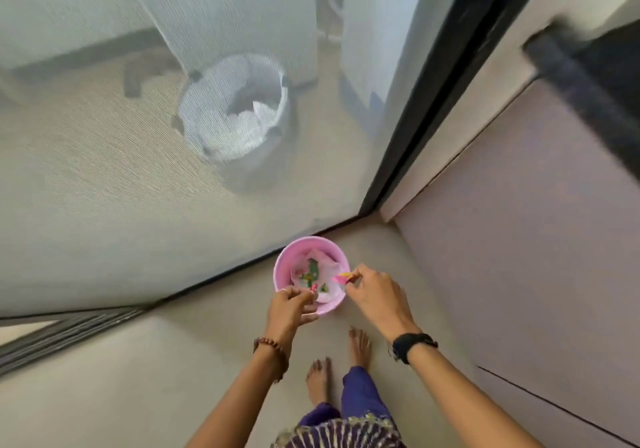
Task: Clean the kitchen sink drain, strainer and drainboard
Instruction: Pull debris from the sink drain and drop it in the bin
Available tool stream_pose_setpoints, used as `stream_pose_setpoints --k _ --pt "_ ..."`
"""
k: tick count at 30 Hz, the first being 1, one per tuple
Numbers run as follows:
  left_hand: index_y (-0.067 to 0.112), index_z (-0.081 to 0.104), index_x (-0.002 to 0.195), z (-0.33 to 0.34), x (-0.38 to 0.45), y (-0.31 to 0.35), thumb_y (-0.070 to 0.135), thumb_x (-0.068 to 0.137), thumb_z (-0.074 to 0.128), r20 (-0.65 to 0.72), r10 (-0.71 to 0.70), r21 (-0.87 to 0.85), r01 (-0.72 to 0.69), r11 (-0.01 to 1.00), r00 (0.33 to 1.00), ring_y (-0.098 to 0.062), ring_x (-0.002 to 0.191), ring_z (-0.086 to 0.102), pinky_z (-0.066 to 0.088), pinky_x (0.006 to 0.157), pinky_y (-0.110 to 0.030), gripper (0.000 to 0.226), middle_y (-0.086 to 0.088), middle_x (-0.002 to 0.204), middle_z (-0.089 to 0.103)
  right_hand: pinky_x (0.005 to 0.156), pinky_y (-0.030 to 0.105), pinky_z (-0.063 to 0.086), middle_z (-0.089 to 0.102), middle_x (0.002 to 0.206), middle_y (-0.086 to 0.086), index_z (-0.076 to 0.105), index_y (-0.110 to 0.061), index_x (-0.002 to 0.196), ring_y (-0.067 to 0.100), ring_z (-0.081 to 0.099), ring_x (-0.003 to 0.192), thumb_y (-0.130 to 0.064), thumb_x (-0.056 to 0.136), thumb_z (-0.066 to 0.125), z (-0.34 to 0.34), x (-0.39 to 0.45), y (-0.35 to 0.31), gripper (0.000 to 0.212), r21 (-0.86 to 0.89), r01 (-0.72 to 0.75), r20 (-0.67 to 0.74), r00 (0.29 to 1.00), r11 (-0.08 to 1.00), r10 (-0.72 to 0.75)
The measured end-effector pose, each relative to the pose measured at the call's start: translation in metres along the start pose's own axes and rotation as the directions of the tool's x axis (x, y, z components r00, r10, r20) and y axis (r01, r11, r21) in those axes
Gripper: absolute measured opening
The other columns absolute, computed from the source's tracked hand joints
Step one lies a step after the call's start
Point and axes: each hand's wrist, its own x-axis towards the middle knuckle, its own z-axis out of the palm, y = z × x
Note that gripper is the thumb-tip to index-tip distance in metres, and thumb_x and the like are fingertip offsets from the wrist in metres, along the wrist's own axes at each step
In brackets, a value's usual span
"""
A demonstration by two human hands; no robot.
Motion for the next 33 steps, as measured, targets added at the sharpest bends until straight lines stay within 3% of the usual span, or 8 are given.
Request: stream_pose_setpoints --k 5,9,12,15,18,22,27,33 --pt "0.008 0.054 0.063 0.008 0.139 -0.076 0.003 0.088 0.051 -0.059 -0.059 0.072 0.063 0.995 0.997 -0.017 0.056 0.054 0.050 0.046 -0.017 0.027 -0.009 0.061 0.055 0.077 0.035 0.049 0.067 0.110 0.015 0.059 -0.015 0.108 0.035 0.062 0.100 -0.028 0.089 0.049 0.115 0.100 0.051 0.025 -0.116 -0.038 0.107 0.993 0.992 0.051" --pt "0.007 0.052 0.058 0.016 0.223 -0.126 -0.004 0.084 0.054 -0.083 -0.071 0.208 0.087 0.974 0.994 -0.026 0.067 0.056 0.053 0.068 -0.036 0.027 -0.013 0.065 0.057 0.072 0.034 0.046 0.067 0.105 0.018 0.061 -0.012 0.102 0.037 0.062 0.096 -0.023 0.087 0.051 0.191 0.159 0.083 0.021 -0.113 -0.060 0.120 0.990 0.992 0.074" --pt "0.003 0.058 0.088 0.020 0.252 -0.145 -0.014 0.078 0.049 -0.092 -0.058 0.308 0.084 0.948 0.994 -0.028 0.094 0.056 0.048 0.093 -0.046 0.022 -0.015 0.095 0.058 0.067 0.032 0.042 0.069 0.099 0.016 0.068 -0.011 0.093 0.036 0.062 0.090 -0.021 0.086 0.053 0.222 0.183 0.098 0.019 -0.069 -0.111 0.151 0.981 0.991 0.120" --pt "0.004 0.046 0.120 0.023 0.248 -0.142 -0.012 0.080 0.046 -0.114 -0.043 0.268 0.073 0.961 0.992 -0.031 0.108 0.053 0.047 0.094 -0.048 0.043 -0.015 0.121 0.052 0.063 0.030 0.041 0.067 0.084 0.012 0.067 -0.010 0.080 0.032 0.059 0.077 -0.023 0.086 0.051 0.217 0.180 0.099 0.021 0.040 -0.187 0.147 0.973 0.982 0.179" --pt "0.005 0.049 0.109 0.028 0.212 -0.110 0.000 0.088 0.047 -0.152 -0.093 -0.035 0.088 0.995 0.984 -0.022 0.075 0.061 0.057 0.061 -0.030 0.022 -0.014 0.105 0.057 0.053 0.026 0.039 0.063 0.068 0.008 0.064 -0.005 0.075 0.019 0.053 0.056 -0.025 0.087 0.050 0.177 0.159 0.082 0.027 0.368 -0.329 0.204 0.941 0.870 0.269" --pt "0.008 0.058 0.081 0.043 0.128 -0.032 0.011 0.090 0.050 0.022 -0.231 -0.476 0.213 0.853 0.973 -0.008 0.039 0.056 0.046 0.038 -0.015 0.013 0.001 0.053 0.061 0.032 0.013 0.027 0.047 0.053 -0.001 0.060 -0.013 0.069 0.004 0.035 0.029 -0.014 0.088 0.047 0.078 0.103 0.034 0.023 0.732 -0.428 0.329 0.903 0.530 0.275" --pt "0.014 0.051 0.069 0.065 -0.028 0.083 0.014 0.089 0.047 0.299 -0.061 -0.523 0.218 0.824 0.952 -0.007 0.031 0.040 0.037 0.034 -0.015 0.020 0.006 0.039 0.044 0.032 0.016 0.018 0.038 0.043 -0.008 0.052 -0.016 0.068 0.004 0.027 0.031 -0.017 0.089 0.043 -0.083 -0.004 -0.031 0.023 0.925 -0.313 0.284 0.947 0.218 0.152" --pt "0.015 0.047 0.067 0.121 -0.198 0.156 0.018 0.087 0.043 0.655 0.115 -0.388 0.201 0.900 0.746 -0.007 0.035 0.030 0.028 0.038 -0.016 0.021 0.005 0.044 0.033 0.030 0.015 0.018 0.036 0.045 -0.008 0.051 -0.015 0.071 0.003 0.027 0.030 -0.017 0.090 0.039 -0.238 -0.148 -0.053 0.023 0.998 0.063 -0.063 0.998 -0.025 -0.002"
